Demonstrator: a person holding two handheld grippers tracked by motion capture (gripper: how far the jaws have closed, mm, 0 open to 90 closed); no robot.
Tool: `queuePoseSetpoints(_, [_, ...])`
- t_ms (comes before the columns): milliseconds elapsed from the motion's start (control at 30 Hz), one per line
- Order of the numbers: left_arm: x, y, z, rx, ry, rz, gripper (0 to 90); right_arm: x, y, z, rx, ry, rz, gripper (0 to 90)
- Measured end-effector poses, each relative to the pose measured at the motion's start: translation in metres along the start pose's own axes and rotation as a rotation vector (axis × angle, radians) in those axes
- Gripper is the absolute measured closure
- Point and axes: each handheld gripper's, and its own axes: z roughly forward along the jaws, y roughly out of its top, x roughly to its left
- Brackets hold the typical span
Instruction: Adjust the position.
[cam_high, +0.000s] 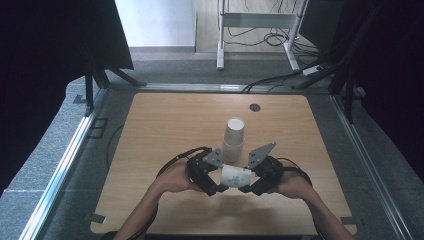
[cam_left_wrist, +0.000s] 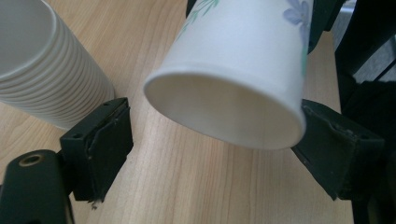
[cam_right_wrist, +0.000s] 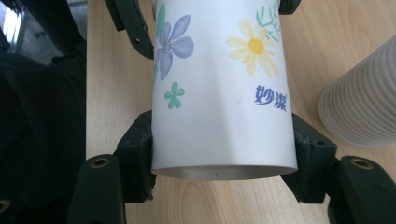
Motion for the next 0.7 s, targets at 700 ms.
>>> queuePoseSetpoints(700, [0.002,-0.013,0.000,-0.204,-0.091,-0.065,15.2,0.004,-0.025,0.001,-0.201,-0.011,-0.046,36.5])
